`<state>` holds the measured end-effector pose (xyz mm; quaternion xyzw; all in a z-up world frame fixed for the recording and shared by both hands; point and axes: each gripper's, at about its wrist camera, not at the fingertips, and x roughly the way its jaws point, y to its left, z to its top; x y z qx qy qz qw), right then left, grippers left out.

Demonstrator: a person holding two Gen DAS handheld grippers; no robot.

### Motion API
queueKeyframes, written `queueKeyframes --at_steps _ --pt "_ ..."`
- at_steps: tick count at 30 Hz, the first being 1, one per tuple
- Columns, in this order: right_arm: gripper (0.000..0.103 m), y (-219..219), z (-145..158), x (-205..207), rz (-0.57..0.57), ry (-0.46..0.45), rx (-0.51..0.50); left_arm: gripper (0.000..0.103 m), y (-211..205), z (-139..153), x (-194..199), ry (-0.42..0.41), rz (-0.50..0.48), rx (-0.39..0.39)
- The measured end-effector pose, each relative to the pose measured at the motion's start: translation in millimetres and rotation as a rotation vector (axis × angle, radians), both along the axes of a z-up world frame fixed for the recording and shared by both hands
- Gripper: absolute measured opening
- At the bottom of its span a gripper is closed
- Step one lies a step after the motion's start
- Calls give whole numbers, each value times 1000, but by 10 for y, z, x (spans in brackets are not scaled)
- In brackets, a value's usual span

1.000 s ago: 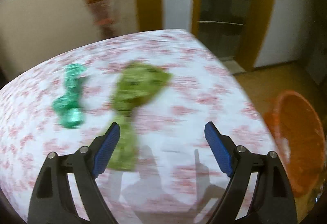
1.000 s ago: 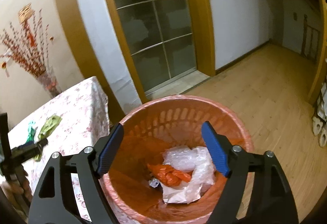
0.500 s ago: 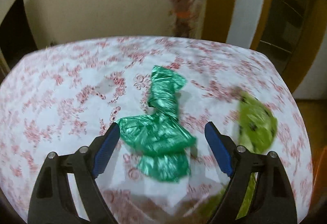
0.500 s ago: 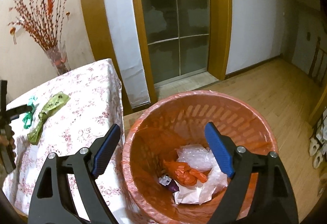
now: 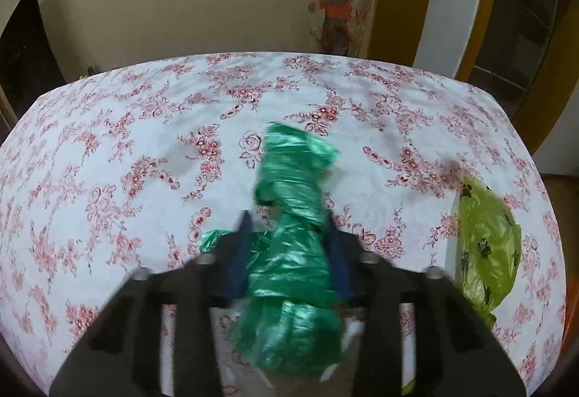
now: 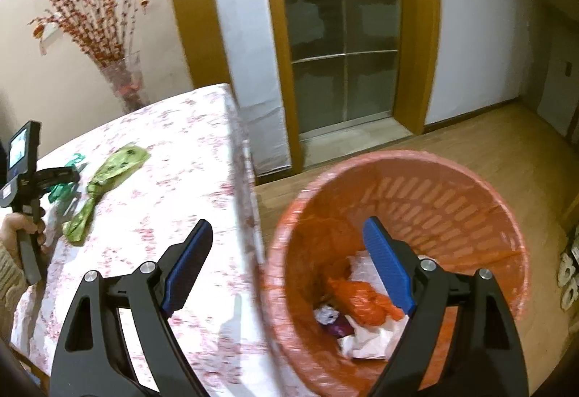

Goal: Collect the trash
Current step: 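Grasp the green bag with the left tool while the right tool moves toward the table, then grasp the yellow-green paw-print bag with the right tool while the left tool holds the green bag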

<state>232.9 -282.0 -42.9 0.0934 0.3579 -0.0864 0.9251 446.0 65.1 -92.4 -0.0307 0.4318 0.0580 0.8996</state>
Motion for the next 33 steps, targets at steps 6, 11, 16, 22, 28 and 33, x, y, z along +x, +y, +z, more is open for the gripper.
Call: queueKeyframes --at_steps 6,11,16,22,28,33 --pt "84 349 54 195 100 -3 51 22 269 20 -132 -8 4 -13" --pt "84 789 45 466 213 22 93 22 588 87 -320 -30 24 -17" --pt "73 1270 -7 788 303 50 121 23 910 185 -510 -51 48 -18" --pt "58 1856 -175 1251 344 124 137 23 1176 265 -670 -70 59 -26" --pt "50 2131 -351 1474 323 172 46 23 1263 253 -763 -66 48 -42" --pt "17 2083 -472 1466 292 187 7 23 1222 225 -776 -56 34 -56"
